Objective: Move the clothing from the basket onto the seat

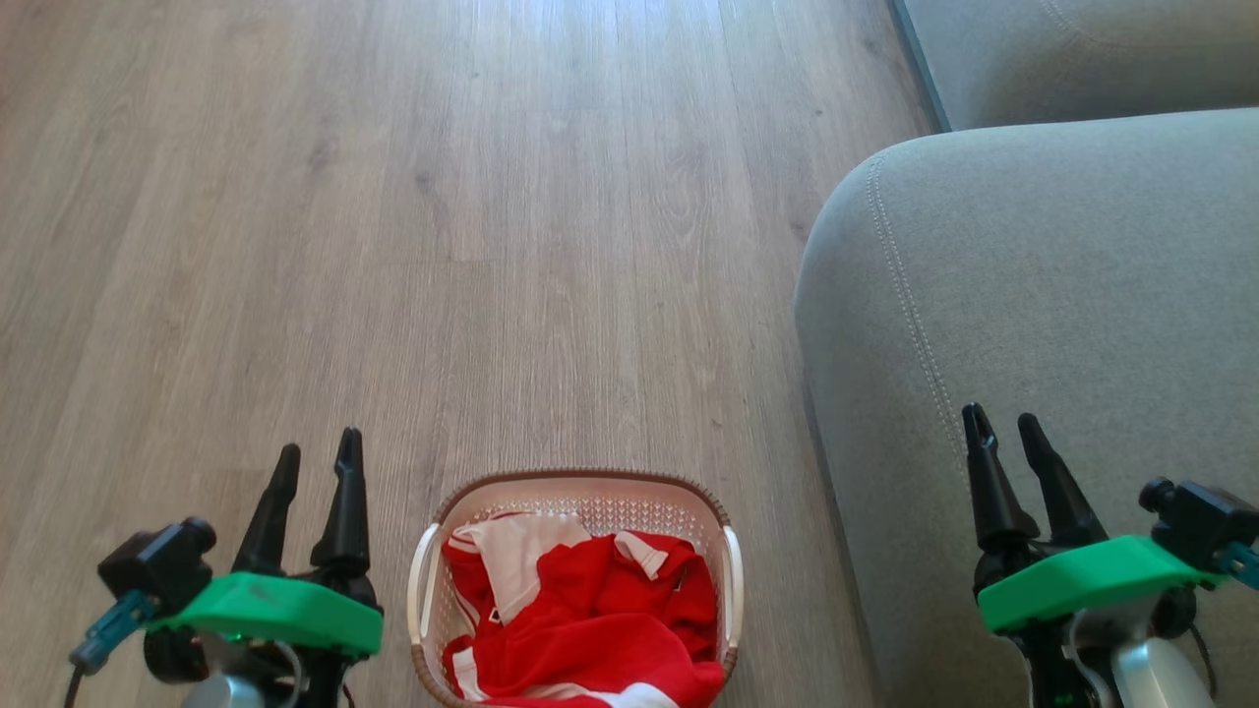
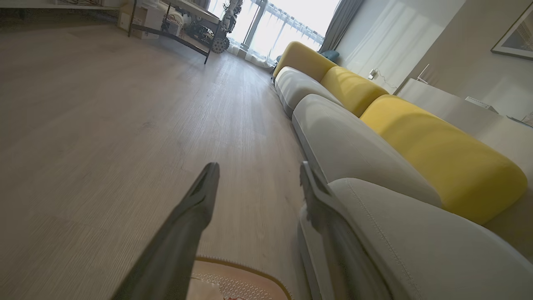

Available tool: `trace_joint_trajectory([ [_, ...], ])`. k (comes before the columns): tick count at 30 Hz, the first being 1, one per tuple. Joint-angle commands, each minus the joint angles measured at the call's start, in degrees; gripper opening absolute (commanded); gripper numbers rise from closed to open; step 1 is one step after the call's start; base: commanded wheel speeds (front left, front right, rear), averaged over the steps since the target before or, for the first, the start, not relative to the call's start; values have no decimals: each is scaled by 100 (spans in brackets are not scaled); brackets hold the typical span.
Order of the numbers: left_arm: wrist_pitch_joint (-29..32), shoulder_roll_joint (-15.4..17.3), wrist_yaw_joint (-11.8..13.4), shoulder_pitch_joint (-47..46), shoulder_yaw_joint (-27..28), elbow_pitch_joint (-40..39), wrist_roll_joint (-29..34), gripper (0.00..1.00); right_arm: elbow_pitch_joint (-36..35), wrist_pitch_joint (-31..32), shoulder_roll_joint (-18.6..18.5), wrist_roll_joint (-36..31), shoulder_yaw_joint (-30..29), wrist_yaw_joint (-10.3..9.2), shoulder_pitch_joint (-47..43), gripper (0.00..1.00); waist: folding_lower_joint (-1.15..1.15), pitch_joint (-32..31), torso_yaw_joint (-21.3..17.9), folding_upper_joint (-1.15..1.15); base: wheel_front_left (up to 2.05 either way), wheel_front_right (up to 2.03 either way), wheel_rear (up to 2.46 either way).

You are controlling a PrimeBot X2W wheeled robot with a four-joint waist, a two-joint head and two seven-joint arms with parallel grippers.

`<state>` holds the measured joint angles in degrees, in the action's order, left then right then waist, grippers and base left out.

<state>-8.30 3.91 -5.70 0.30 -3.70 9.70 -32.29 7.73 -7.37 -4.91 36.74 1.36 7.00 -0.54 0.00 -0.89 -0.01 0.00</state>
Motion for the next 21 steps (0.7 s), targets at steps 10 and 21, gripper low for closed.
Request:
trace_joint_trajectory([
  [10, -240, 135, 47, -311, 25, -228, 793, 100, -320, -120, -24, -774, 102, 38, 138, 100, 0, -19, -2, 0, 0, 0, 0],
  [21, -425, 161, 57, -332, -43, -270, 1515, 100, -445, -218, 6, -1486, 121, 43, 118, 100, 0, -49, -9, 0, 0, 0, 0],
])
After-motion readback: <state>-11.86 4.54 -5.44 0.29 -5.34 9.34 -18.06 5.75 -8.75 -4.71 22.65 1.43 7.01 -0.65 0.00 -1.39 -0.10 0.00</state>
